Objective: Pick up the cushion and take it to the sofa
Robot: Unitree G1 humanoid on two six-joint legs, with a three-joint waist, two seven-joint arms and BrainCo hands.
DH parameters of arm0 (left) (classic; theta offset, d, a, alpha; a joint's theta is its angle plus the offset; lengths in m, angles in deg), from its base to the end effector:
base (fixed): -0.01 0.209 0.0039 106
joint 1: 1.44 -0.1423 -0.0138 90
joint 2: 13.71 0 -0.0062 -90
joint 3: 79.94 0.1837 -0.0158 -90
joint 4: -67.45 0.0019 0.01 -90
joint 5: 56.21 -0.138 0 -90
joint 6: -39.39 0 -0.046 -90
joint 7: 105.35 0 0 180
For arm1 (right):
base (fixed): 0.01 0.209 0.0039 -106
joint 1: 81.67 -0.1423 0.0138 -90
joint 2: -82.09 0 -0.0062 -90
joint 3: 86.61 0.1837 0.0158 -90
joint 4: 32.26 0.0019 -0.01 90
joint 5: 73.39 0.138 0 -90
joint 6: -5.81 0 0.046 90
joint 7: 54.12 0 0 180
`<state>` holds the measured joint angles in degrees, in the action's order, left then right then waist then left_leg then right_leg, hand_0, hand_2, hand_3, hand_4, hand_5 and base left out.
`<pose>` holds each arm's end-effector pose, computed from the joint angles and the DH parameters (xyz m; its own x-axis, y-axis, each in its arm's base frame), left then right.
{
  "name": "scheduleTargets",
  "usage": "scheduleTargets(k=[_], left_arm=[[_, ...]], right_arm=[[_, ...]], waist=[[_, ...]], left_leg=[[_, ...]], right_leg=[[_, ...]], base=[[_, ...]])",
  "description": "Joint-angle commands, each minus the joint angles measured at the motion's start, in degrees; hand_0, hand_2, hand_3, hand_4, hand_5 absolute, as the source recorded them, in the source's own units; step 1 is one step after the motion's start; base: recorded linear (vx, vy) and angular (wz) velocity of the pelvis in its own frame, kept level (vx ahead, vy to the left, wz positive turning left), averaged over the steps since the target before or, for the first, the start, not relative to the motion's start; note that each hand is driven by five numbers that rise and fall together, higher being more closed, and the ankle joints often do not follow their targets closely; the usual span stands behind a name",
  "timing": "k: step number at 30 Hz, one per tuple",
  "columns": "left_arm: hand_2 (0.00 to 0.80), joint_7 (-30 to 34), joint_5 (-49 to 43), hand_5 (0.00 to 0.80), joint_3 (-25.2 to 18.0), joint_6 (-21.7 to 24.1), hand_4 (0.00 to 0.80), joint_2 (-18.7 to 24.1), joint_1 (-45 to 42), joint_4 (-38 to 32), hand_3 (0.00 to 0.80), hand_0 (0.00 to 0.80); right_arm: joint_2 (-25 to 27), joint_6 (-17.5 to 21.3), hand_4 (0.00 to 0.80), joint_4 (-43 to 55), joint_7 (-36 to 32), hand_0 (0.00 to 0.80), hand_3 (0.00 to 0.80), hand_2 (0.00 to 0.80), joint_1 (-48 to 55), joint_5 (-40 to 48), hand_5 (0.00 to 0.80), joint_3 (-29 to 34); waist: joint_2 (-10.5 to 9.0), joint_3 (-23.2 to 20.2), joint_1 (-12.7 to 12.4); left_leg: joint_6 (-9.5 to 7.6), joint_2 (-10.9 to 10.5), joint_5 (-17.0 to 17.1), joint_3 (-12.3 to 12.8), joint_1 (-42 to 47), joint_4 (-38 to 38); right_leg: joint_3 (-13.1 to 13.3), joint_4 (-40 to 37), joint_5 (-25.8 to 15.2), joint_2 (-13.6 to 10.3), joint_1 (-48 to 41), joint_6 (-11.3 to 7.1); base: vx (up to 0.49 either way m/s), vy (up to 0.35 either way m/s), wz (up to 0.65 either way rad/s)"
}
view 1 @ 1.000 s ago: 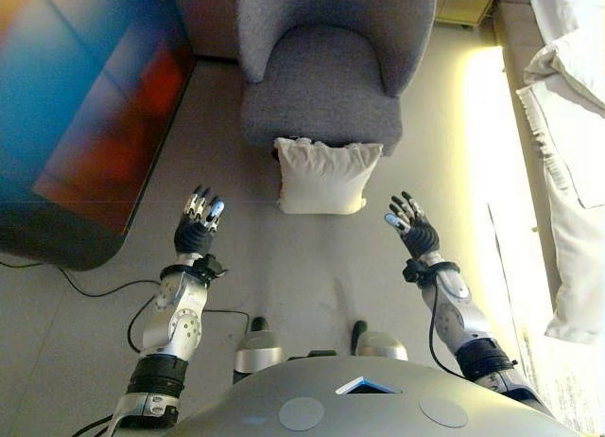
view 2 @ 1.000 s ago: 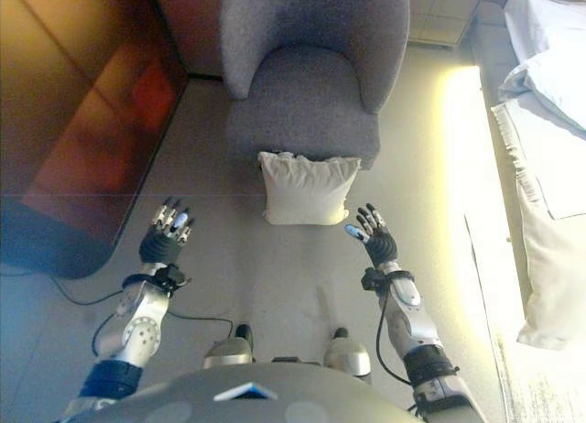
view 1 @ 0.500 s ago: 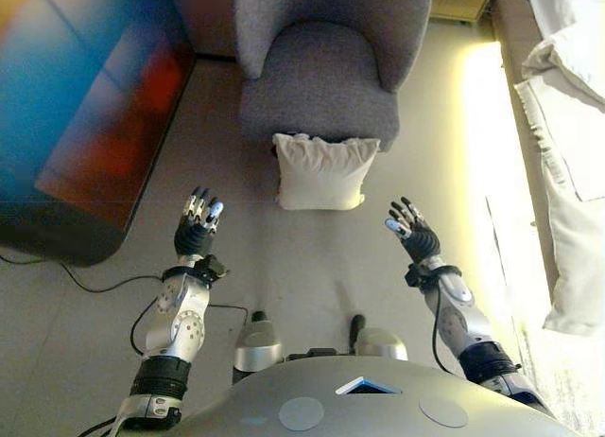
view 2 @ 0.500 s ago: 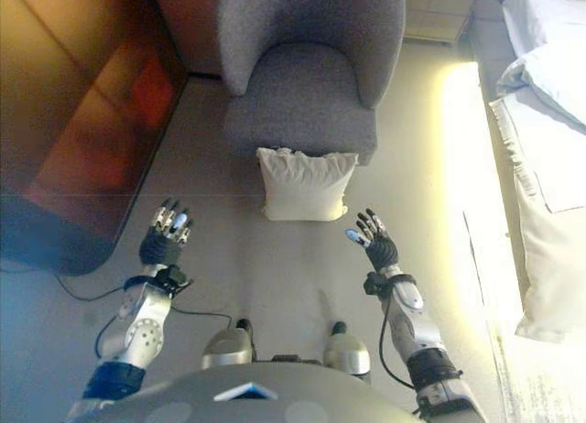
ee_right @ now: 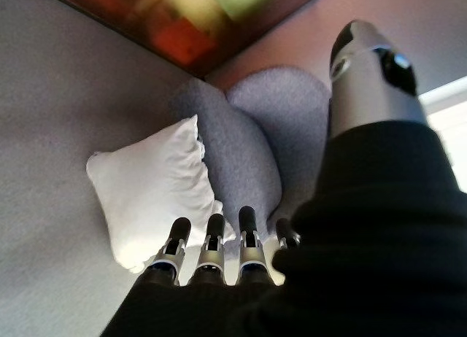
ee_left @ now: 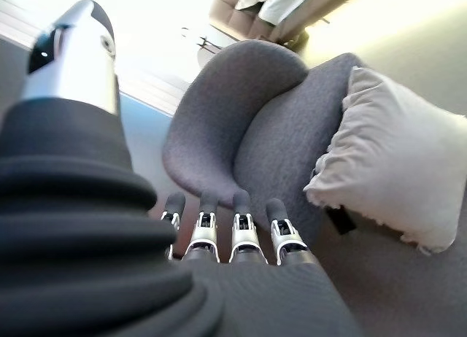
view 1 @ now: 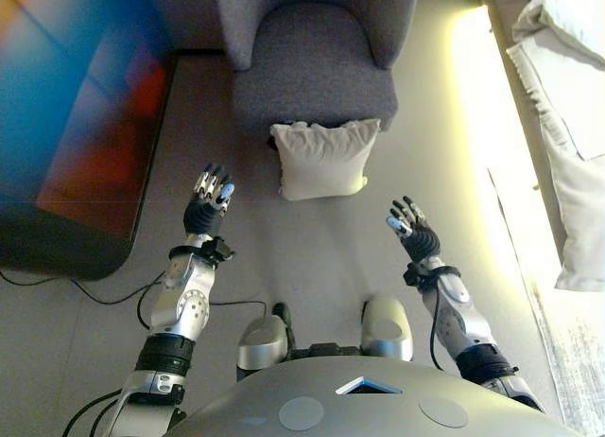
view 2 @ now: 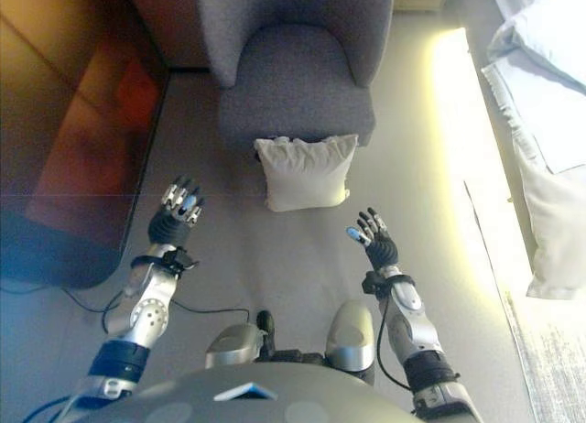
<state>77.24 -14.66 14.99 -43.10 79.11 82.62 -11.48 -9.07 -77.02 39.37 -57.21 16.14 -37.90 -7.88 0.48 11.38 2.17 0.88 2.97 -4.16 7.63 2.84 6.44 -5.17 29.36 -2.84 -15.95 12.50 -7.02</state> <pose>0.1730 0.2137 0.0029 0.9851 0.0178 -0.1709 -0.0811 0.9252 -0.3708 0.1527 -0.1854 -0.0319 0.9349 0.0752 -0.3469 0.0468 0.9427 0.3304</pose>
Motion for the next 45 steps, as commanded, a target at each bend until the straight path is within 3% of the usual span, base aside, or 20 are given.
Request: scheduleTargets(k=[1,3,5,9,12,14,16,18,19,21,23,26,28,32,35,40,43,45], left_arm=[[0.000,2.03,0.98,0.000,-1.63,0.44,0.000,2.32,-1.83,-4.08,0.000,0.000],[0.000,2.61,1.05,0.000,-1.98,0.76,0.000,2.60,-2.31,-4.39,0.000,0.000],[0.000,2.86,0.95,0.000,-2.36,1.26,0.000,2.87,-2.91,-4.69,0.000,0.000],[0.000,3.69,0.62,0.000,-3.14,1.77,0.000,2.61,-4.11,-5.02,0.000,0.000],[0.000,4.40,1.92,0.000,-2.84,1.74,0.000,1.02,-5.18,-4.97,0.000,0.000],[0.000,3.46,2.57,0.000,-3.31,1.05,0.000,0.57,-6.65,-6.34,0.000,0.000],[0.000,2.32,3.60,0.000,-3.85,0.59,0.000,0.28,-7.01,-7.51,0.000,0.000],[0.000,1.75,4.35,0.000,-3.79,0.68,0.000,-0.08,-6.42,-7.65,0.000,0.000],[0.000,1.15,4.87,0.000,-3.46,0.63,0.000,-0.49,-5.54,-7.33,0.000,0.000],[0.000,0.31,4.73,0.000,-2.60,0.55,0.000,-1.19,-4.27,-6.60,0.000,0.000],[0.000,0.30,4.33,0.000,-1.87,0.47,0.000,-1.57,-3.58,-6.11,0.000,0.000],[0.000,0.93,3.88,0.000,-1.36,0.36,0.000,-1.66,-3.40,-6.20,0.000,0.000],[0.000,0.65,5.01,0.000,-1.22,0.10,0.000,-1.23,-3.04,-6.12,0.000,0.000],[0.000,0.85,4.66,0.000,-1.13,0.41,0.000,-1.32,-2.92,-5.85,0.000,0.000],[0.000,1.24,4.35,0.000,-1.04,0.89,0.000,-1.52,-3.87,-5.70,0.000,0.000],[0.000,1.75,3.61,0.000,-1.80,0.69,0.000,-2.41,-4.66,-5.18,0.000,0.000],[0.000,1.93,2.22,0.000,-3.03,1.02,0.000,-1.94,-4.72,-5.42,0.000,0.000],[0.000,2.68,2.06,0.000,-3.91,0.73,0.000,-0.90,-4.81,-5.58,0.000,0.000]], right_arm=[[-0.37,3.38,0.000,3.48,-0.43,0.000,0.000,0.000,-1.45,0.82,0.000,1.44],[0.23,3.12,0.000,3.70,-0.78,0.000,0.000,0.000,-1.86,1.42,0.000,1.86],[0.66,2.76,0.000,3.74,-1.17,0.000,0.000,0.000,-2.21,1.67,0.000,2.15],[0.64,2.70,0.000,2.74,-1.82,0.000,0.000,0.000,-2.97,1.40,0.000,2.43],[0.43,1.81,0.000,2.54,-1.57,0.000,0.000,0.000,-3.80,0.48,0.000,1.81],[0.83,0.48,0.000,4.26,-1.43,0.000,0.000,0.000,-3.25,-0.45,0.000,1.01],[2.27,-0.62,0.000,5.97,-2.74,0.000,0.000,0.000,-2.62,-0.15,0.000,0.33],[3.38,-0.20,0.000,5.83,-3.50,0.000,0.000,0.000,-2.51,-0.25,0.000,0.02],[3.96,0.33,0.000,4.97,-3.25,0.000,0.000,0.000,-2.82,-0.02,0.000,-0.15],[4.26,0.92,0.000,3.58,-2.53,0.000,0.000,0.000,-3.23,0.75,0.000,-0.21],[4.37,1.87,0.000,2.84,-2.27,0.000,0.000,0.000,-3.25,1.13,0.000,-0.09],[4.13,2.52,0.000,2.83,-2.34,0.000,0.000,0.000,-2.55,1.68,0.000,0.71],[4.03,2.64,0.000,3.65,-2.11,0.000,0.000,0.000,-1.85,1.73,0.000,1.22],[4.29,2.88,0.000,5.35,-2.48,0.000,0.000,0.000,-0.36,2.65,0.000,1.19],[4.35,1.72,0.000,5.54,-5.10,0.000,0.000,0.000,0.67,5.46,0.000,1.50],[3.57,1.56,0.000,4.59,-5.46,0.000,0.000,0.000,1.16,4.12,0.000,1.44],[2.88,1.65,0.000,4.84,-4.28,0.000,0.000,0.000,1.16,4.53,0.000,1.20],[2.56,1.39,0.000,5.13,-3.83,0.000,0.000,0.000,1.60,5.13,0.000,1.76]], waist=[[-2.86,-1.29,0.96],[-4.08,-1.10,1.73],[-4.45,-1.03,2.28],[-4.60,-1.74,2.61],[-4.49,-3.11,2.57],[-3.79,-4.32,3.12],[-3.19,-5.60,3.67],[-3.31,-6.35,3.99],[-4.00,-6.67,4.07],[-4.58,-6.80,3.85],[-4.80,-6.43,3.24],[-4.33,-5.38,1.94],[-2.85,-4.52,0.99],[-0.84,-3.14,-1.84],[-0.40,-2.76,-3.70],[0.68,-3.52,-5.12],[0.52,-4.05,-6.60],[0.12,-4.31,-7.13]], left_leg=[[0.73,-2.28,-6.09,-2.12,0.06,4.37],[1.13,-2.89,-8.80,-2.79,0.82,5.47],[1.09,-3.01,-10.28,-2.96,1.64,5.88],[0.56,-2.23,-12.82,-5.04,4.79,6.00],[1.78,0.05,-13.03,-5.89,6.92,6.58],[3.61,3.89,-8.42,-6.33,8.38,8.45],[5.52,6.97,-0.20,-6.07,8.46,13.27],[6.35,7.92,4.58,-5.49,6.58,19.66],[6.53,7.75,6.96,-4.79,4.23,26.73],[6.01,8.01,7.82,-3.71,-0.41,33.36],[4.93,7.87,7.32,-3.66,-4.37,34.72],[3.82,7.62,7.39,-2.37,-7.57,28.12],[4.48,9.14,9.75,-0.58,-9.44,16.75],[6.72,9.41,14.88,-2.69,-12.38,-0.53],[7.05,9.38,16.44,-3.44,-14.22,-8.07],[6.91,8.77,17.03,0.21,-16.86,-8.26],[5.56,6.86,14.76,-2.19,-18.05,-5.29],[4.65,5.50,12.79,-2.66,-19.85,0.57]], right_leg=[[1.91,-13.88,-8.22,-2.67,-1.11,-3.97],[1.78,-24.05,-9.35,-2.82,-1.15,-5.15],[1.67,-29.43,-11.21,-2.34,-0.56,-5.98],[2.54,-31.79,-11.91,-0.41,0.29,-6.31],[3.21,-27.09,-10.54,0.47,0.44,-6.16],[4.50,-23.06,-7.91,2.80,1.08,-5.09],[3.81,-21.67,-5.61,5.30,0.59,-2.71],[3.33,-21.62,-4.21,6.92,-0.65,-0.30],[2.76,-21.49,-3.27,7.47,-1.85,1.63],[1.57,-20.85,-1.29,8.15,-3.84,3.81],[1.19,-20.47,0.25,8.64,-5.55,4.67],[0.40,-20.31,2.59,9.53,-8.27,4.61],[-0.51,-20.67,5.04,10.45,-10.61,3.79],[0.55,-22.70,7.97,11.86,-16.19,2.35],[2.05,-23.61,10.00,11.94,-20.15,1.99],[1.25,-22.29,14.23,11.62,-23.99,2.01],[2.03,-19.90,16.40,10.23,-25.08,1.26],[2.43,-17.68,17.50,8.90,-25.75,0.54]], base=[[0.353,-0.232,0.07],[0.382,-0.207,-0.05],[0.352,-0.151,0.05],[0.439,-0.198,0.43],[0.411,-0.211,0.26],[0.374,-0.195,0.04],[0.314,-0.207,0.03],[0.296,-0.239,0.02],[0.328,-0.288,0.18],[0.278,-0.225,0.29],[0.225,-0.105,0.07],[0.194,0.015,0.09],[0.221,0.127,0.19],[0.317,0.126,0.38],[0.409,0.113,0.06],[0.415,0.147,-0.39],[0.431,0.178,-0.56],[0.360,0.170,-0.44]])
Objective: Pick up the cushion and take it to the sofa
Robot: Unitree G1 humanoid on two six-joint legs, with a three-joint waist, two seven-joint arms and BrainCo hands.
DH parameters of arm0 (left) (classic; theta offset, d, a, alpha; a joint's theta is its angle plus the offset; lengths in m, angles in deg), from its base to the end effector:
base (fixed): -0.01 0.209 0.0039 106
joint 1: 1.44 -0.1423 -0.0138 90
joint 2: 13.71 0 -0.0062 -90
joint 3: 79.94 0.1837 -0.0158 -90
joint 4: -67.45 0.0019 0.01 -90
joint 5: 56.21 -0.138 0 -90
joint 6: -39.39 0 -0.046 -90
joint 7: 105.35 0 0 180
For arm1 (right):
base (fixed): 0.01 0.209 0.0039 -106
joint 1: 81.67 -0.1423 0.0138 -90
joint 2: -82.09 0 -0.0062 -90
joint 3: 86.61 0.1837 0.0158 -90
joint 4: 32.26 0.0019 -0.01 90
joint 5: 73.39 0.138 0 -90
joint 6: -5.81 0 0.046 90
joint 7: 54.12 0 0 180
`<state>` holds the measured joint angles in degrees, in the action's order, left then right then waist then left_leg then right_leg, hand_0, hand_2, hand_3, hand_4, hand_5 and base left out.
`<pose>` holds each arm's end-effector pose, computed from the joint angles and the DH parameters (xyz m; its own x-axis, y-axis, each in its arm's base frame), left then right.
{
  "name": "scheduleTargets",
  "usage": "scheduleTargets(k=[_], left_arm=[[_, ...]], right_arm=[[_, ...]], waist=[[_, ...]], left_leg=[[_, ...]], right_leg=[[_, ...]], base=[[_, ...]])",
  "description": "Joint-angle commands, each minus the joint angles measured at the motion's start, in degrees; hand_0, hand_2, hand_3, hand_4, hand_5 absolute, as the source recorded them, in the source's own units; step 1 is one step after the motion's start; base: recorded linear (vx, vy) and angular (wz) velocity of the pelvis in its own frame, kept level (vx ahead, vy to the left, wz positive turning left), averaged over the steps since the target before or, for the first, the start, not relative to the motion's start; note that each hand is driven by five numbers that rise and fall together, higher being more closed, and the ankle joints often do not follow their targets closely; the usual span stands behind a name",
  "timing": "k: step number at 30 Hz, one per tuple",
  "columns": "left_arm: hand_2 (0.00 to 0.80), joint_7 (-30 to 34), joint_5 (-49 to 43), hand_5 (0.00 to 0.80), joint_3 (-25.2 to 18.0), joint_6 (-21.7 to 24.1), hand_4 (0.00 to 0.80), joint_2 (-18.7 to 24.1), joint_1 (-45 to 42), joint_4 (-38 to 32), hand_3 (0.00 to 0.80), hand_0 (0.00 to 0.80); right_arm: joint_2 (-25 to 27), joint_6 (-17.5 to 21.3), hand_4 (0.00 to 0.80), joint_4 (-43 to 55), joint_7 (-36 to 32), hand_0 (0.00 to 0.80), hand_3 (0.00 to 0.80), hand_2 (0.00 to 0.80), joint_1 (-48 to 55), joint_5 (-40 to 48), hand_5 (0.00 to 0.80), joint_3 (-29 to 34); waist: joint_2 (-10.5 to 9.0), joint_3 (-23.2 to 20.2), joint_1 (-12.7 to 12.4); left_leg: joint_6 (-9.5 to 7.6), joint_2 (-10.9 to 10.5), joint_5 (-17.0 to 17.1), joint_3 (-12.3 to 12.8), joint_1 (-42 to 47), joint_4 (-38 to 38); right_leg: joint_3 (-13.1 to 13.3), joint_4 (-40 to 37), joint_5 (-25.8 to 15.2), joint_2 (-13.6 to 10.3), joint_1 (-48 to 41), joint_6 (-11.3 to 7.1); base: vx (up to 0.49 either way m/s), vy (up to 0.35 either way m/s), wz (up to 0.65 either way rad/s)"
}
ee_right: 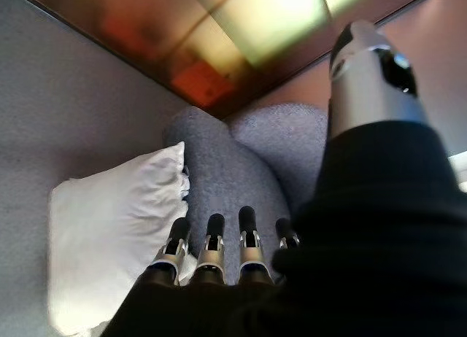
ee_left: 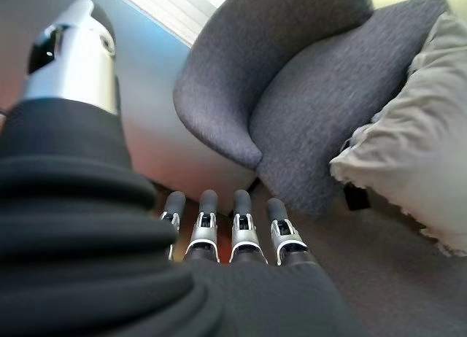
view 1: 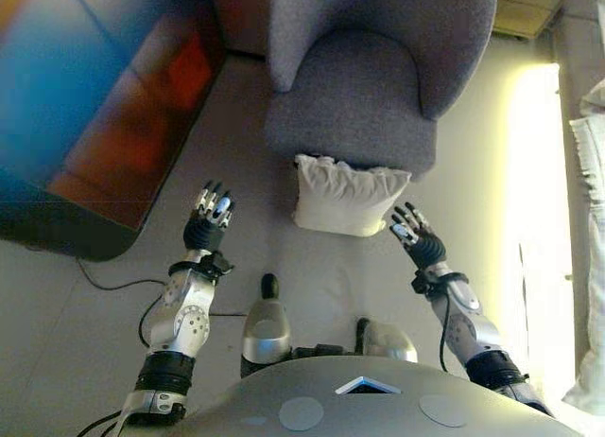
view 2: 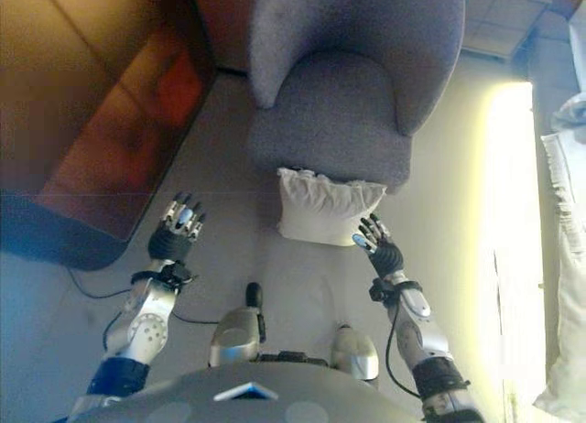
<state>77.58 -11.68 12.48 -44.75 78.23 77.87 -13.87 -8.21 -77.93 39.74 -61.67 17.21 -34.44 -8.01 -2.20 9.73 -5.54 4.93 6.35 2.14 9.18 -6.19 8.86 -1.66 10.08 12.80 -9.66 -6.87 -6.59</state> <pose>0.1541 0.2196 -0.0027 0.9738 0.0571 -0.2202 -0.1486 0.8925 -0.4260 0.1475 -0.1891 -0.0338 0.9285 0.1406 -0.3437 0.0071 0.9186 0.3951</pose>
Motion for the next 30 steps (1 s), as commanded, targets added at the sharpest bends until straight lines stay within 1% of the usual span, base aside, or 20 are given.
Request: scheduleTargets(k=[1,2,3,4,5,6,7,8,9,10,11,13,15,17,18,21,23,28,29,30], left_arm=[[0.000,2.47,-1.08,0.000,-1.84,1.88,0.000,0.37,0.12,-3.22,0.000,0.000],[0.000,2.47,-1.35,0.000,-2.04,1.60,0.000,0.62,0.37,-3.36,0.000,0.000],[0.000,2.36,-1.78,0.000,-2.01,1.41,0.000,1.02,0.84,-3.73,0.000,0.000],[0.000,2.37,-2.46,0.000,-1.87,1.55,0.000,1.38,1.12,-3.94,0.000,0.000],[0.000,2.45,-2.84,0.000,-1.84,1.70,0.000,1.68,1.24,-3.78,0.000,0.000],[0.000,2.23,-3.47,0.000,-1.78,1.72,0.000,1.99,1.70,-3.22,0.000,0.000],[0.000,1.85,-3.43,0.000,-1.83,1.28,0.000,2.35,2.17,-3.02,0.000,0.000],[0.000,1.76,-3.48,0.000,-1.85,1.06,0.000,2.56,2.53,-2.85,0.000,0.000],[0.000,1.83,-3.52,0.000,-2.05,0.56,0.000,2.81,3.16,-2.59,0.000,0.000],[0.000,1.89,-3.51,0.000,-2.14,0.42,0.000,2.87,3.37,-2.49,0.000,0.000],[0.000,1.99,-3.33,0.000,-2.46,0.59,0.000,3.15,3.35,-2.21,0.000,0.000],[0.000,1.65,-3.21,0.000,-2.85,1.41,0.000,3.82,2.73,-1.96,0.000,0.000],[0.000,1.89,-2.37,0.000,-3.29,1.98,0.000,4.18,2.00,-1.74,0.000,0.000],[0.000,2.24,-1.55,0.000,-3.18,2.92,0.000,4.28,1.68,-1.67,0.000,0.000],[0.000,2.51,-1.27,0.000,-3.03,3.11,0.000,4.31,1.68,-1.68,0.000,0.000],[0.000,4.70,-1.44,0.000,-3.68,2.98,0.000,4.15,0.83,-1.43,0.000,0.000],[0.000,6.49,-1.97,0.000,-4.37,2.74,0.000,3.87,-0.77,-1.52,0.000,0.000],[0.000,7.70,-2.96,0.000,-4.70,1.27,0.000,3.62,-2.50,-2.58,0.000,0.000],[0.000,7.76,-2.89,0.000,-4.68,1.00,0.000,3.50,-2.50,-2.90,0.000,0.000],[0.000,7.69,-2.93,0.000,-4.59,0.97,0.000,3.39,-2.47,-3.06,0.000,0.000]], right_arm=[[1.43,2.34,0.000,4.62,1.17,0.000,0.000,0.000,0.53,1.82,0.000,2.10],[1.11,2.28,0.000,4.56,1.32,0.000,0.000,0.000,0.32,2.00,0.000,2.10],[0.48,2.43,0.000,4.74,1.41,0.000,0.000,0.000,0.09,1.88,0.000,1.86],[-0.02,2.86,0.000,5.00,1.64,0.000,0.000,0.000,0.03,1.31,0.000,1.64],[-0.32,3.00,0.000,4.98,1.92,0.000,0.000,0.000,-0.05,0.99,0.000,1.47],[-1.12,3.33,0.000,4.71,2.85,0.000,0.000,0.000,-0.45,0.30,0.000,0.97],[-1.58,3.30,0.000,4.54,3.06,0.000,0.000,0.000,-0.67,0.22,0.000,0.53],[-1.89,3.42,0.000,4.24,3.18,0.000,0.000,0.000,-0.80,0.16,0.000,0.27],[-2.40,3.75,0.000,3.13,3.33,0.000,0.000,0.000,-1.06,-0.16,0.000,-0.01],[-2.61,3.84,0.000,2.70,3.46,0.000,0.000,0.000,-1.24,-0.35,0.000,-0.09],[-2.75,3.93,0.000,1.76,3.15,0.000,0.000,0.000,-1.66,-0.71,0.000,-0.08],[-2.43,3.71,0.000,1.51,2.35,0.000,0.000,0.000,-1.84,-0.88,0.000,0.32],[-1.84,3.46,0.000,2.42,1.17,0.000,0.000,0.000,-1.72,-0.44,0.000,0.89],[-1.05,3.40,0.000,3.57,0.72,0.000,0.000,0.000,-1.95,-0.02,0.000,0.97],[-0.92,3.40,0.000,3.61,1.12,0.000,0.000,0.000,-2.62,0.25,0.000,0.87],[-1.13,2.67,0.000,2.74,2.04,0.000,0.000,0.000,-4.23,0.40,0.000,1.25],[-1.48,2.00,0.000,2.50,2.18,0.000,0.000,0.000,-4.29,0.26,0.000,1.73],[-2.05,0.69,0.000,3.02,1.91,0.000,0.000,0.000,-2.29,-0.14,0.000,2.43],[-2.11,0.61,0.000,2.91,1.83,0.000,0.000,0.000,-2.24,-0.07,0.000,2.52],[-2.18,0.65,0.000,2.76,1.79,0.000,0.000,0.000,-2.29,0.07,0.000,2.51]], waist=[[2.38,-3.01,0.17],[1.79,-3.40,-0.24],[1.22,-3.91,-0.57],[0.87,-4.26,-0.71],[1.02,-4.56,-0.94],[1.65,-4.86,-0.58],[2.42,-4.97,-0.18],[2.64,-5.00,-0.02],[2.87,-4.99,0.02],[2.78,-4.84,0.16],[2.40,-4.61,0.46],[2.05,-4.09,1.51],[1.41,-3.15,3.31],[0.48,-2.19,5.05],[-0.35,-1.86,5.91],[-1.40,-1.60,7.04],[-1.69,-1.81,7.17],[-2.54,-2.85,8.63],[-2.79,-2.98,9.01],[-2.84,-3.11,9.27]], left_leg=[[-0.22,1.36,5.44,-4.11,-11.46,-0.31],[-1.16,0.49,4.73,-3.74,-11.64,0.11],[-2.48,-0.88,3.93,-3.13,-11.32,0.07],[-3.38,-1.98,3.22,-2.77,-11.01,0.14],[-4.22,-2.51,2.62,-2.45,-10.61,0.17],[-5.08,-3.15,1.77,-1.67,-8.89,-0.17],[-5.74,-3.31,0.71,-0.87,-7.31,-0.21],[-6.02,-3.53,0.13,-0.49,-6.48,-0.20],[-6.18,-3.81,-0.41,0.08,-5.34,-0.21],[-6.17,-4.00,-0.55,0.19,-4.96,-0.21],[-5.89,-4.44,-0.97,0.90,-3.79,-0.41],[-5.19,-4.63,-1.78,1.53,-1.57,-0.75],[-4.19,-4.65,-3.25,1.44,1.25,-0.52],[-3.50,-4.67,-5.49,0.68,2.66,0.24],[-3.25,-5.29,-7.11,0.08,3.48,0.48],[-3.12,-5.99,-10.52,-1.65,6.07,0.80],[-3.19,-6.08,-11.92,-2.35,7.69,0.84],[-3.29,-5.39,-14.69,-2.31,10.58,1.53],[-3.25,-5.23,-15.50,-2.44,11.45,1.84],[-3.24,-4.89,-16.32,-2.44,12.16,2.13]], right_leg=[[-1.44,3.03,1.08,1.46,-6.88,-0.63],[-1.82,5.04,-1.13,0.05,-7.02,-1.76],[-2.14,8.57,-5.66,-1.55,-6.71,-3.00],[-2.07,10.89,-8.27,-2.49,-6.08,-3.48],[-2.07,15.55,-11.03,-3.37,-5.36,-3.78],[-2.04,21.56,-15.73,-4.57,-2.39,-3.76],[-2.71,26.03,-17.18,-5.26,0.53,-3.29],[-3.27,27.52,-17.39,-5.86,2.25,-2.94],[-5.24,26.92,-17.23,-6.96,3.68,-2.26],[-5.82,26.68,-16.97,-7.29,3.80,-2.10],[-7.81,22.12,-16.53,-7.80,4.47,-1.77],[-10.21,14.44,-16.17,-7.86,6.50,-1.55],[-11.10,7.05,-17.19,-8.05,9.88,-1.66],[-9.30,1.08,-19.40,-8.21,12.94,-2.78],[-7.91,-2.66,-22.34,-8.60,14.75,-3.98],[-5.22,-8.00,-26.63,-8.63,17.16,-5.70],[-4.75,-8.95,-27.43,-8.34,17.43,-6.04],[-3.50,-9.75,-28.38,-7.86,18.79,-6.50],[-3.36,-9.83,-28.41,-7.67,19.44,-6.62],[-3.87,-10.24,-28.03,-7.41,19.68,-6.83]], base=[[0.306,0.175,-0.08],[0.275,0.197,0.00],[0.291,0.225,-0.02],[0.276,0.241,-0.05],[0.300,0.298,0.00],[0.279,0.324,-0.06],[0.296,0.322,-0.06],[0.275,0.255,-0.07],[0.216,0.159,-0.05],[0.256,0.105,-0.15],[0.235,0.018,-0.26],[0.244,-0.051,-0.34],[0.214,-0.108,-0.35],[0.212,-0.135,-0.23],[0.259,-0.126,0.03],[0.332,-0.095,0.19],[0.376,-0.069,0.37],[0.381,-0.097,0.34],[0.384,-0.130,0.15],[0.434,-0.176,0.10]])
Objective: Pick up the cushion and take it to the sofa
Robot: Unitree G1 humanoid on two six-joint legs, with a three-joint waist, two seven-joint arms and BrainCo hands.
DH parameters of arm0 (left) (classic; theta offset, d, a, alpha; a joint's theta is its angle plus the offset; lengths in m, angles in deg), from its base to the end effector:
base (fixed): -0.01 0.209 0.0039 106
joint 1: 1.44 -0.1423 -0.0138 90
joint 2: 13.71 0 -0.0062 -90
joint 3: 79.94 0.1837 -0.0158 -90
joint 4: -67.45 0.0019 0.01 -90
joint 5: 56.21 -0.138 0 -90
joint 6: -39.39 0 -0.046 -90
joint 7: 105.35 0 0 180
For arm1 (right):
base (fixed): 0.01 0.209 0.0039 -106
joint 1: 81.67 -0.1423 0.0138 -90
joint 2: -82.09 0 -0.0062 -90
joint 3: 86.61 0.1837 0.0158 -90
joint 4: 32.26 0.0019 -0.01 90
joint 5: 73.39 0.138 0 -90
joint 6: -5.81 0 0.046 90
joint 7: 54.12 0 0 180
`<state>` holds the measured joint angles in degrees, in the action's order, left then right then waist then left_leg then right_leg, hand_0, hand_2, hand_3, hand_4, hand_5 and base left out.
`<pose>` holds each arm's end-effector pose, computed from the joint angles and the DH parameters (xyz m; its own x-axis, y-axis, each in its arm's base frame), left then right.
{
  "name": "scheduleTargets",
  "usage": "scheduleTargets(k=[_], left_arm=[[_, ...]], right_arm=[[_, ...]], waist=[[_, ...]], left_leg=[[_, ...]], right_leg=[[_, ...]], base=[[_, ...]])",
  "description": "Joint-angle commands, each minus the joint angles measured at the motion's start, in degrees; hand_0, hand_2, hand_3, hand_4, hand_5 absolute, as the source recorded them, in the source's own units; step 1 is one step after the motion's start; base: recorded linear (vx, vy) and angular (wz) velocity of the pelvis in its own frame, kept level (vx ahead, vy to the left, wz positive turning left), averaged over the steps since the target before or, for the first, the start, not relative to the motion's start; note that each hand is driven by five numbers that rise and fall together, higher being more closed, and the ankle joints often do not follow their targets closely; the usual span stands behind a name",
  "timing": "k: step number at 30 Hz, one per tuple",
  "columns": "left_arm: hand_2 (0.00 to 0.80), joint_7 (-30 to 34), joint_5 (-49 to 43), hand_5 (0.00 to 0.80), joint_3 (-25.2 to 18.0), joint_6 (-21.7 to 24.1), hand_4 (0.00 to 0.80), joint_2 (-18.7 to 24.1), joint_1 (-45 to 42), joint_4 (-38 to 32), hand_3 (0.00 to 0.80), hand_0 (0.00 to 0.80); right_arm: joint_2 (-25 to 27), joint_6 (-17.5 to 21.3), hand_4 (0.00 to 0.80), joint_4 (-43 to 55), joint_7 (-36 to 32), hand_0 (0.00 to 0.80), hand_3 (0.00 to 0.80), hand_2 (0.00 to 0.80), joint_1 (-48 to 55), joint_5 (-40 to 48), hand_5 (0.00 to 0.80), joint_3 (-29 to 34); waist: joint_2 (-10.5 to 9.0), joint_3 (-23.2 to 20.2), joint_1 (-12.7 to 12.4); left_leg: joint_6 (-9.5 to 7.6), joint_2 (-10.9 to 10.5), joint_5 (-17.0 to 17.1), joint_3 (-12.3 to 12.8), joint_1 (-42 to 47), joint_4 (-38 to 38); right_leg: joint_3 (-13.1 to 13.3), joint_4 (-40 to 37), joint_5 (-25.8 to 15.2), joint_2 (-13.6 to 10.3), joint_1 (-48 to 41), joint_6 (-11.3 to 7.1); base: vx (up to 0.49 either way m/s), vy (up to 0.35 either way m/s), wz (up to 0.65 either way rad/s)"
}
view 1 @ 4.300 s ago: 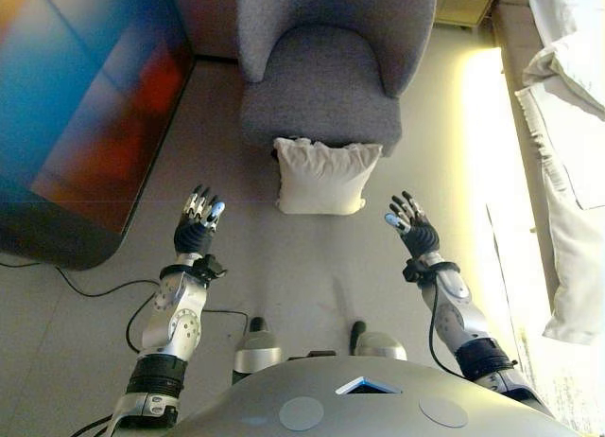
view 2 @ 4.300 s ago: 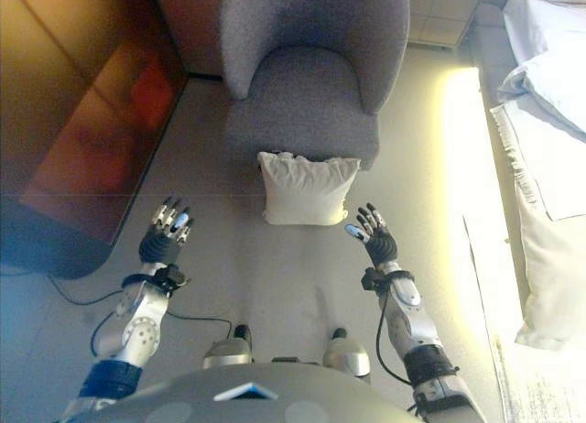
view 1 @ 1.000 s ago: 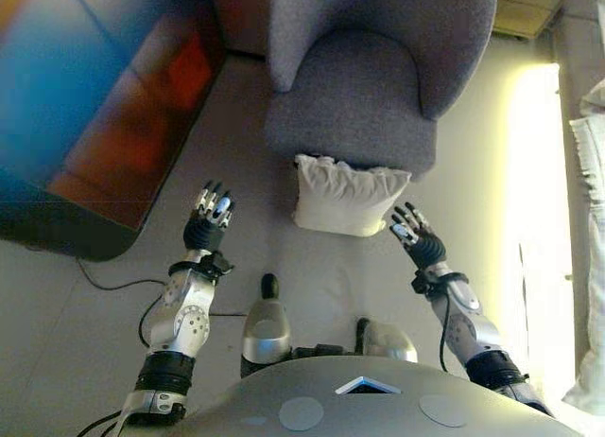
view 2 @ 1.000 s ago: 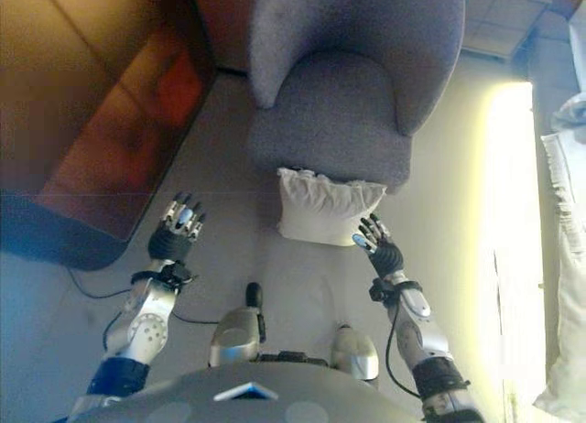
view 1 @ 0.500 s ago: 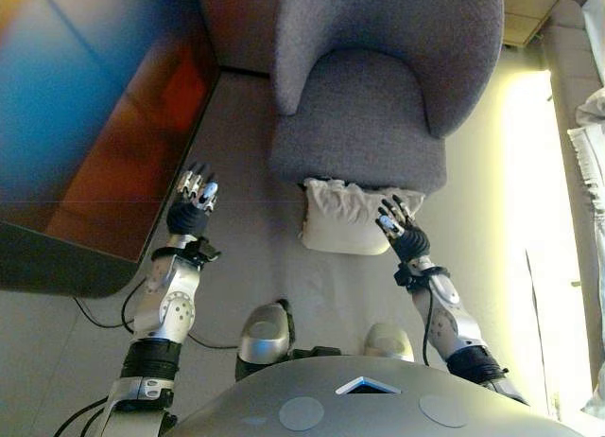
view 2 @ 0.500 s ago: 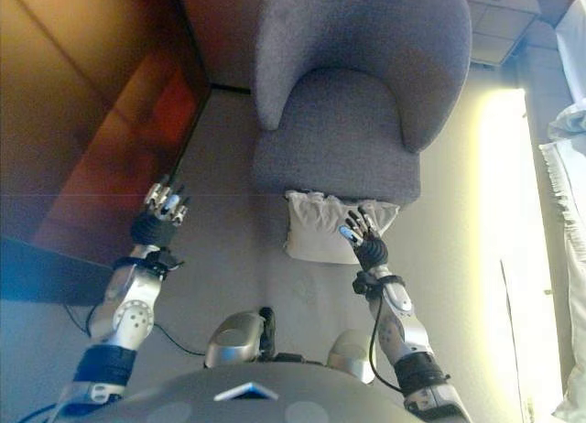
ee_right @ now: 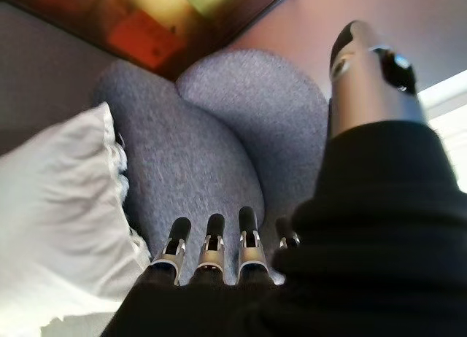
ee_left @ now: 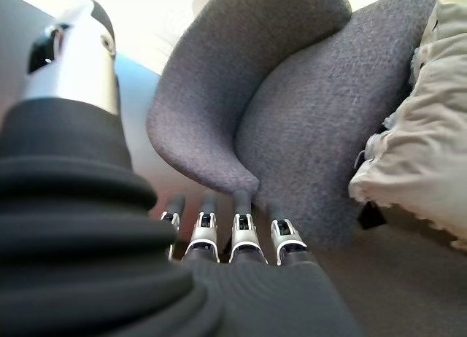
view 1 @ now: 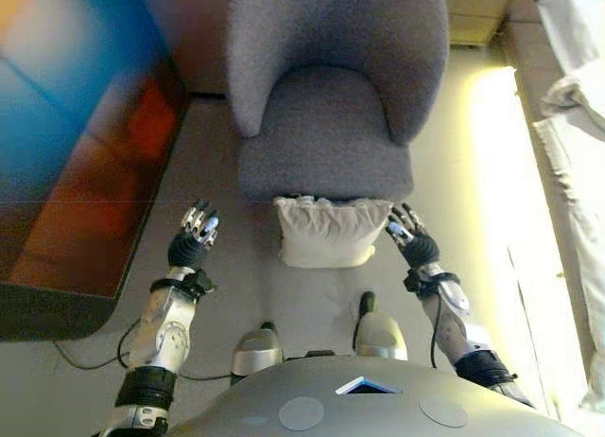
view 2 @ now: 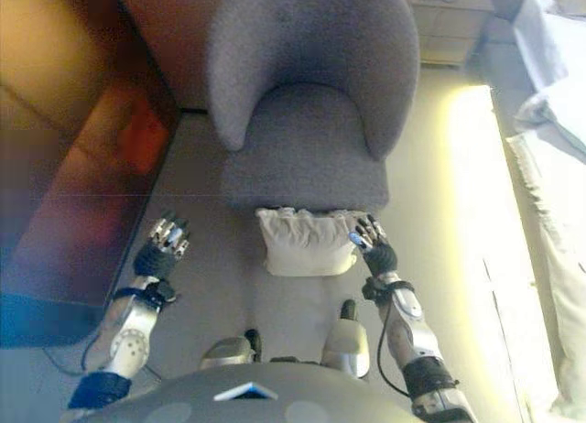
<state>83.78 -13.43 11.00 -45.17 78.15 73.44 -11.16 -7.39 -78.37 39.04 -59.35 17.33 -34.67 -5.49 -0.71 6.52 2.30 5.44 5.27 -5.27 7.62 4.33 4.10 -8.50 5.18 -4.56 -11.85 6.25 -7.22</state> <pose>0.1293 0.2293 -0.0192 0.9568 0.0119 -0.2906 -0.1349 0.9033 -0.4073 0.1469 -0.2011 -0.0335 0.9272 0.0581 -0.3700 0.0840 0.9305 0.3566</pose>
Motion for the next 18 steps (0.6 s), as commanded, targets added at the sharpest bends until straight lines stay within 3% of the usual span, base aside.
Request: scheduleTargets(k=[1,4,5,8,10,12,15,17,18], left_arm=[[0.000,1.12,-1.21,0.000,-2.90,1.84,0.000,3.20,2.14,-5.48,0.000,0.000],[0.000,-0.03,-0.97,0.000,-2.27,1.77,0.000,2.86,2.79,-5.57,0.000,0.000],[0.000,-0.62,-0.98,0.000,-2.28,1.61,0.000,2.64,2.62,-5.30,0.000,0.000],[0.000,-1.66,0.48,0.000,-2.27,1.25,0.000,1.93,2.39,-5.32,0.000,0.000],[0.000,-2.57,1.13,0.000,-2.00,1.26,0.000,1.26,2.87,-5.51,0.000,0.000],[0.000,-3.47,1.48,0.000,-1.21,1.37,0.000,0.27,3.97,-5.57,0.000,0.000],[0.000,-3.11,1.00,0.000,0.00,0.77,0.000,-0.57,5.06,-5.70,0.000,0.000],[0.000,-3.15,0.90,0.000,0.65,0.76,0.000,-0.74,5.15,-5.93,0.000,0.000],[0.000,-3.13,1.47,0.000,0.80,0.90,0.000,-0.44,5.22,-6.03,0.000,0.000]], right_arm=[[-3.03,1.13,0.000,3.11,-0.79,0.000,0.000,0.000,-2.65,0.27,0.000,-0.19],[-2.89,0.52,0.000,3.07,0.12,0.000,0.000,0.000,-3.87,0.61,0.000,-1.28],[-2.96,-0.14,0.000,3.09,0.78,0.000,0.000,0.000,-4.06,0.22,0.000,-1.64],[-1.59,-1.18,0.000,4.50,-0.96,0.000,0.000,0.000,-4.03,-0.39,0.000,-3.11],[-0.86,-0.98,0.000,4.13,-1.26,0.000,0.000,0.000,-4.04,-0.66,0.000,-3.79],[-0.11,-0.67,0.000,2.88,-1.17,0.000,0.000,0.000,-4.32,0.16,0.000,-4.09],[-0.05,0.76,0.000,1.25,-1.28,0.000,0.000,0.000,-4.66,0.96,0.000,-4.04],[-0.34,1.54,0.000,0.91,-1.20,0.000,0.000,0.000,-4.51,0.66,0.000,-3.74],[-0.44,1.74,0.000,0.93,-0.88,0.000,0.000,0.000,-4.49,0.46,0.000,-3.53]], waist=[[-4.32,-0.19,1.79],[-4.24,-0.47,2.59],[-3.90,-0.79,2.77],[-2.37,-2.01,3.56],[-2.01,-2.76,4.00],[-2.21,-2.81,3.99],[-3.90,-2.43,3.37],[-3.54,-1.90,2.63],[-2.68,-1.61,2.30]], left_leg=[[-3.79,-3.35,-9.54,-0.96,2.16,7.21],[-3.04,-1.72,-10.10,-1.02,3.51,8.52],[-2.56,-0.60,-8.64,-0.91,4.33,8.44],[0.42,3.56,1.78,-2.64,4.55,13.18],[1.68,4.65,6.81,-3.34,3.66,19.02],[2.44,4.55,10.30,-4.09,-0.11,30.83],[0.95,4.28,11.00,-4.49,-7.59,40.25],[-0.36,5.22,10.12,-3.84,-10.36,35.59],[-0.62,6.36,10.80,-2.86,-10.73,28.89]], right_leg=[[3.04,-6.20,-10.01,-4.86,6.53,-6.38],[4.50,-3.73,-9.65,-3.76,7.18,-6.11],[4.41,-1.94,-8.39,-2.91,7.14,-5.76],[4.99,1.31,-4.04,1.37,6.18,-2.42],[5.28,1.98,-2.15,3.52,5.32,0.08],[5.02,3.29,0.30,5.29,3.37,3.45],[5.57,3.81,2.21,5.49,0.22,5.76],[5.57,4.14,3.76,6.32,-1.68,5.79],[5.35,4.33,5.00,7.15,-2.51,5.53]], base=[[0.333,-0.155,0.09],[0.306,-0.184,0.13],[0.325,-0.224,0.20],[0.284,-0.208,0.09],[0.259,-0.230,-0.07],[0.266,-0.274,-0.07],[0.236,-0.189,-0.04],[0.231,0.018,-0.10],[0.243,0.140,-0.14]])
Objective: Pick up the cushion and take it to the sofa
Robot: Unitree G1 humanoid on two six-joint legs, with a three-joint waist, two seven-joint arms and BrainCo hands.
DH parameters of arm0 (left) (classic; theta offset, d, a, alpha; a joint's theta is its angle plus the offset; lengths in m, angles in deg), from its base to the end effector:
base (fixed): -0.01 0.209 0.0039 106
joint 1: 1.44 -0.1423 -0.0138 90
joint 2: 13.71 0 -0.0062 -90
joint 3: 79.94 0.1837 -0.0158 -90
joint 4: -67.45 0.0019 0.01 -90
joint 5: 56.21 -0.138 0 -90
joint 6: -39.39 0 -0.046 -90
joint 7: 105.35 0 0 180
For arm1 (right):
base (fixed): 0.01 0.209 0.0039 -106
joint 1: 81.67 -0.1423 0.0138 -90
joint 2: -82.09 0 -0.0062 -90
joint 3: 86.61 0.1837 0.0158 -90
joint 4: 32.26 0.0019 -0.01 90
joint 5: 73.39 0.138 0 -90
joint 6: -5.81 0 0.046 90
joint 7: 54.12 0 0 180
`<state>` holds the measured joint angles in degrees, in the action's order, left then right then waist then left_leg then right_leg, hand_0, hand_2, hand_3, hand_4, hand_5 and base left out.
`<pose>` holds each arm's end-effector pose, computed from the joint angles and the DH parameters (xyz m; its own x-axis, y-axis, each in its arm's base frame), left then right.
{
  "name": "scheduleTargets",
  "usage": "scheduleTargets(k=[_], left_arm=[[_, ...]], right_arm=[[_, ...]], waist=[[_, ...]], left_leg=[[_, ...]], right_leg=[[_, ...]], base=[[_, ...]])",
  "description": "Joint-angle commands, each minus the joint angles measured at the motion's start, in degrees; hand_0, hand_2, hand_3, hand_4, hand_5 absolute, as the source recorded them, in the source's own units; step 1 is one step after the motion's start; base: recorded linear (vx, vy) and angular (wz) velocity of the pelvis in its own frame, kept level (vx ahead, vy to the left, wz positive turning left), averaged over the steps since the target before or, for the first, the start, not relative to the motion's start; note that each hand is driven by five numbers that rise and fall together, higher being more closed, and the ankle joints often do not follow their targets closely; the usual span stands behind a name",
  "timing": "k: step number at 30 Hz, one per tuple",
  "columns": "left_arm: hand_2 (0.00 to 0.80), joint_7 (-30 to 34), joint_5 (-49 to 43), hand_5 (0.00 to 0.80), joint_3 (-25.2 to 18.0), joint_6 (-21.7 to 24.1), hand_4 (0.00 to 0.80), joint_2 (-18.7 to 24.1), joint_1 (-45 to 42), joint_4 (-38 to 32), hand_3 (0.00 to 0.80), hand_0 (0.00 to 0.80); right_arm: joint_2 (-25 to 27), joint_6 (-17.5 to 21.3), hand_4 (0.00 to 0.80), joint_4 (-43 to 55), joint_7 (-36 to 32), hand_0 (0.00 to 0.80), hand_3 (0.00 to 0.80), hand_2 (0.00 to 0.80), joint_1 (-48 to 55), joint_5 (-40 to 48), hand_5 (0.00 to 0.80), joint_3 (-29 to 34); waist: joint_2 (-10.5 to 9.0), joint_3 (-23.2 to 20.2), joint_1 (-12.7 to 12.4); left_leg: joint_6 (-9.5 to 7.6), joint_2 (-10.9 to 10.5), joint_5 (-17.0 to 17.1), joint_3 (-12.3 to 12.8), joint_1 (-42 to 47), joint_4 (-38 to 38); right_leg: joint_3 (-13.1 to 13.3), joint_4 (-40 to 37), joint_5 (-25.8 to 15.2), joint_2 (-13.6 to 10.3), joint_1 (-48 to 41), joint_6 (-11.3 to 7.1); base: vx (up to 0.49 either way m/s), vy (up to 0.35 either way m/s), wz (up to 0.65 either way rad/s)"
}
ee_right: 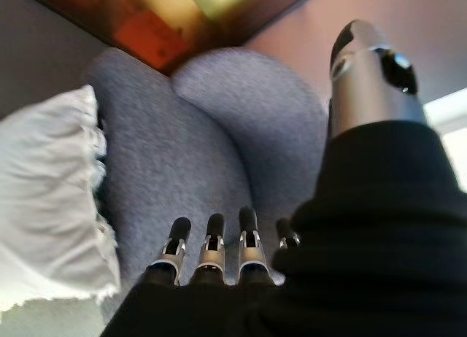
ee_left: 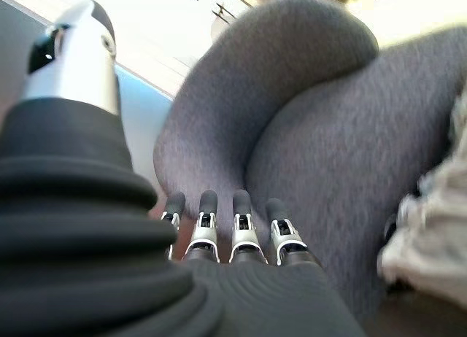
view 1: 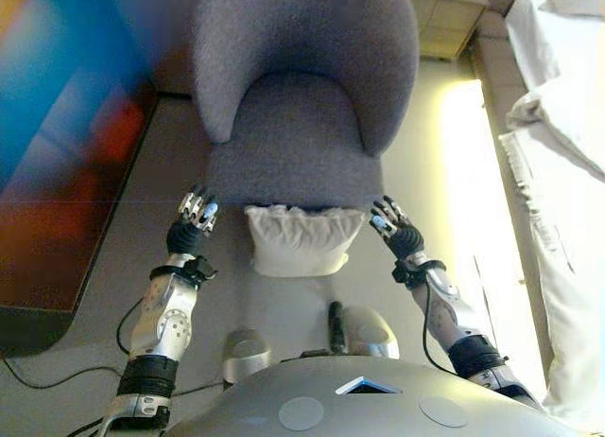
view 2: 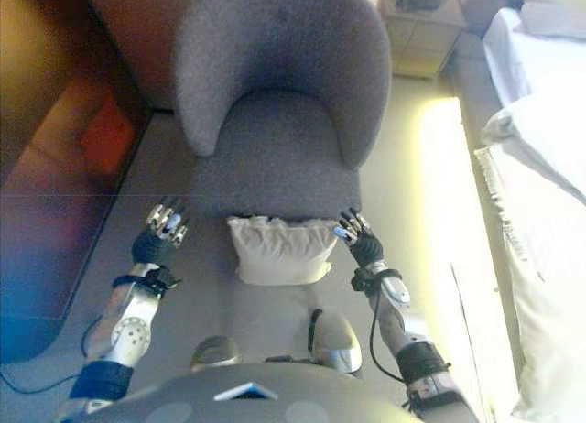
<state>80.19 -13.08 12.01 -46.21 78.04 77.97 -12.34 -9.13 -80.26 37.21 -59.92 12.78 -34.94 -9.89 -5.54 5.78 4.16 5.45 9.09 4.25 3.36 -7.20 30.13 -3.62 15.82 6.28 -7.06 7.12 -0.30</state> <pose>0.1525 0.2212 -0.0075 0.9695 0.0174 -0.2445 -0.1209 0.9017 -0.4151 0.1639 -0.1778 -0.0329 0.9149 0.1694 -0.3664 -0.0139 0.9204 0.3907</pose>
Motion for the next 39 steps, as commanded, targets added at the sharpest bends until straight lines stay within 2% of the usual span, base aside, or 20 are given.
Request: scheduleTargets(k=[1,3,5,9,11,13,16,17,18,20,23,24,25,27,29,31,33,34,36,39], left_arm=[[0.000,0.68,1.66,0.000,-0.25,2.01,0.000,0.06,0.76,-4.87,0.000,0.000],[0.000,1.39,2.12,0.000,-0.49,1.52,0.000,0.70,1.02,-5.29,0.000,0.000],[0.000,2.37,2.10,0.000,-0.92,1.27,0.000,1.00,0.75,-5.73,0.000,0.000],[0.000,3.62,2.35,0.000,-2.04,2.29,0.000,0.84,-1.71,-6.90,0.000,0.000],[0.000,4.20,2.33,0.000,-2.83,3.34,0.000,0.36,-3.34,-6.87,0.000,0.000],[0.000,5.06,2.46,0.000,-3.56,3.66,0.000,0.12,-4.26,-7.02,0.000,0.000],[0.000,6.79,2.79,0.000,-3.99,3.59,0.000,0.58,-3.58,-6.86,0.000,0.000],[0.000,6.78,2.90,0.000,-3.88,3.65,0.000,0.83,-3.23,-7.10,0.000,0.000],[0.000,6.52,3.12,0.000,-3.62,3.73,0.000,1.26,-2.88,-7.59,0.000,0.000],[0.000,6.19,3.50,0.000,-3.46,4.00,0.000,1.85,-2.68,-7.64,0.000,0.000],[0.000,7.33,4.19,0.000,-3.28,3.22,0.000,3.23,-0.58,-7.35,0.000,0.000],[0.000,7.82,3.97,0.000,-3.19,3.04,0.000,3.36,-0.36,-7.33,0.000,0.000],[0.000,8.85,2.53,0.000,-2.60,3.08,0.000,3.67,-0.14,-7.17,0.000,0.000],[0.000,8.47,0.15,0.000,-1.75,3.18,0.000,4.01,0.10,-7.00,0.000,0.000],[0.000,7.38,0.52,0.000,-1.58,2.36,0.000,3.94,0.07,-7.22,0.000,0.000],[0.000,7.42,1.09,0.000,-2.14,1.69,0.000,3.86,-0.29,-7.48,0.000,0.000],[0.000,7.49,1.39,0.000,-2.56,1.82,0.000,4.29,-0.77,-7.74,0.000,0.000],[0.000,7.67,1.57,0.000,-2.67,2.14,0.000,4.43,-0.83,-7.58,0.000,0.000],[0.000,7.82,2.67,0.000,-2.77,2.98,0.000,4.73,-1.21,-7.27,0.000,0.000],[0.000,7.38,3.27,0.000,-2.69,4.25,0.000,5.09,-1.56,-6.97,0.000,0.000]], right_arm=[[1.24,3.77,0.000,2.81,0.03,0.000,0.000,0.000,0.18,0.78,0.000,1.18],[1.34,4.24,0.000,3.81,0.61,0.000,0.000,0.000,1.30,0.95,0.000,1.99],[1.50,4.75,0.000,4.63,0.38,0.000,0.000,0.000,2.64,1.18,0.000,2.63],[1.82,4.81,0.000,5.70,-1.43,0.000,0.000,0.000,5.47,0.92,0.000,3.41],[1.89,4.52,0.000,5.90,-2.40,0.000,0.000,0.000,6.53,0.57,0.000,3.52],[1.83,4.57,0.000,6.21,-2.74,0.000,0.000,0.000,7.45,0.20,0.000,3.72],[1.57,5.49,0.000,6.24,-1.43,0.000,0.000,0.000,7.33,0.49,0.000,3.76],[1.41,5.64,0.000,6.40,-0.92,0.000,0.000,0.000,7.07,0.50,0.000,3.62],[1.34,5.55,0.000,6.81,0.08,0.000,0.000,0.000,6.83,0.60,0.000,3.26],[1.39,5.35,0.000,6.61,0.79,0.000,0.000,0.000,6.27,1.04,0.000,3.05],[0.73,4.92,0.000,6.96,2.33,0.000,0.000,0.000,4.79,1.75,0.000,3.04],[0.48,5.26,0.000,6.67,2.73,0.000,0.000,0.000,4.43,1.56,0.000,2.94],[-0.42,5.82,0.000,5.86,3.50,0.000,0.000,0.000,3.17,1.09,0.000,2.89],[-1.80,6.15,0.000,5.21,4.09,0.000,0.000,0.000,2.27,0.77,0.000,2.26],[-2.62,6.06,0.000,4.86,3.76,0.000,0.000,0.000,2.05,0.16,0.000,1.22],[-2.68,5.86,0.000,4.70,3.24,0.000,0.000,0.000,2.27,-0.63,0.000,0.44],[-2.72,5.79,0.000,4.26,2.79,0.000,0.000,0.000,2.22,-0.69,0.000,0.38],[-2.49,5.69,0.000,4.33,2.52,0.000,0.000,0.000,2.14,-0.43,0.000,0.54],[-1.69,5.27,0.000,4.88,1.80,0.000,0.000,0.000,2.33,0.26,0.000,0.99],[-0.68,3.81,0.000,5.67,0.91,0.000,0.000,0.000,2.31,1.26,0.000,1.65]], waist=[[3.11,-0.56,0.13],[4.46,0.13,-0.58],[5.02,0.66,-1.17],[6.23,1.09,-3.93],[6.52,0.87,-4.24],[6.94,0.54,-4.26],[7.28,0.56,-4.37],[7.24,0.45,-4.48],[7.25,0.27,-5.14],[7.23,0.31,-5.14],[5.73,-0.48,-6.05],[5.49,-0.62,-6.26],[5.57,-0.83,-6.83],[6.51,-0.78,-7.28],[7.57,-0.33,-7.33],[7.46,0.15,-7.39],[6.16,1.26,-7.12],[5.76,1.48,-6.83],[4.18,2.33,-5.36],[2.77,2.62,-3.51]], left_leg=[[-0.45,4.05,2.64,2.67,0.55,-3.64],[0.99,6.33,5.20,4.47,-0.05,-13.65],[1.92,6.51,6.53,4.64,-0.65,-18.90],[2.95,5.27,7.81,1.09,-2.64,-33.02],[3.01,5.21,7.29,1.17,-3.24,-33.59],[3.11,5.20,7.47,2.88,-3.98,-33.95],[2.12,3.83,6.37,4.49,-4.22,-30.27],[1.67,3.09,5.53,4.57,-4.46,-29.97],[1.58,2.25,5.67,2.33,-4.79,-30.15],[1.27,1.58,5.04,2.15,-4.94,-29.45],[-1.96,-1.99,1.76,1.77,-6.76,-24.43],[-2.62,-2.70,1.14,1.87,-6.77,-24.07],[-4.23,-4.49,-0.31,1.90,-6.23,-23.45],[-5.89,-5.58,-1.87,2.00,-4.27,-23.20],[-6.54,-6.00,-2.93,2.03,-1.60,-23.44],[-6.56,-6.87,-3.57,2.58,0.23,-23.50],[-5.66,-7.93,-4.68,2.78,2.42,-23.50],[-5.06,-7.78,-5.07,2.74,2.91,-23.53],[-4.01,-8.06,-7.35,2.09,4.70,-23.15],[-3.13,-7.78,-10.21,1.69,7.18,-23.73]], right_leg=[[0.21,-6.22,-4.37,3.17,-4.38,-1.66],[-0.53,-6.55,-2.30,3.70,-6.65,-2.56],[-0.65,-7.03,-1.27,3.53,-8.45,-3.38],[1.88,-8.67,1.98,2.87,-14.01,-5.16],[2.54,-8.71,3.41,2.58,-15.31,-5.39],[2.20,-8.57,4.60,2.37,-16.27,-5.54],[1.57,-7.07,5.87,1.81,-16.84,-5.61],[1.50,-6.48,5.97,1.45,-16.74,-5.69],[1.72,-5.48,6.00,0.81,-16.46,-6.13],[2.11,-4.48,6.30,0.34,-15.98,-6.23],[2.08,1.69,-0.36,-3.43,-14.82,-9.27],[1.83,3.25,-1.53,-4.14,-14.42,-9.49],[1.36,9.28,-6.14,-5.52,-13.05,-9.73],[0.78,19.91,-11.24,-7.00,-9.16,-9.70],[0.26,26.99,-12.59,-7.66,-4.48,-8.99],[-1.80,24.90,-11.52,-8.25,-2.82,-8.13],[-4.11,14.94,-12.11,-10.86,-1.80,-8.45],[-4.58,9.06,-12.46,-11.07,-1.01,-8.43],[-3.95,-3.03,-13.68,-11.19,-0.15,-9.34],[-1.87,-11.56,-18.07,-11.08,1.80,-11.75]], base=[[0.232,0.176,-0.13],[0.227,0.174,0.05],[0.243,0.112,0.22],[0.332,0.082,-0.03],[0.327,0.090,-0.43],[0.305,0.129,-0.50],[0.229,0.150,-0.62],[0.301,0.217,-0.22],[0.213,0.154,-0.01],[0.215,0.165,-0.08],[0.193,0.178,-0.12],[0.163,0.207,-0.13],[0.167,0.237,-0.08],[0.191,0.285,-0.16],[0.202,0.238,-0.33],[0.194,0.094,-0.22],[0.178,-0.128,-0.30],[0.189,-0.234,-0.34],[0.213,-0.233,-0.37],[0.222,-0.150,-0.12]])
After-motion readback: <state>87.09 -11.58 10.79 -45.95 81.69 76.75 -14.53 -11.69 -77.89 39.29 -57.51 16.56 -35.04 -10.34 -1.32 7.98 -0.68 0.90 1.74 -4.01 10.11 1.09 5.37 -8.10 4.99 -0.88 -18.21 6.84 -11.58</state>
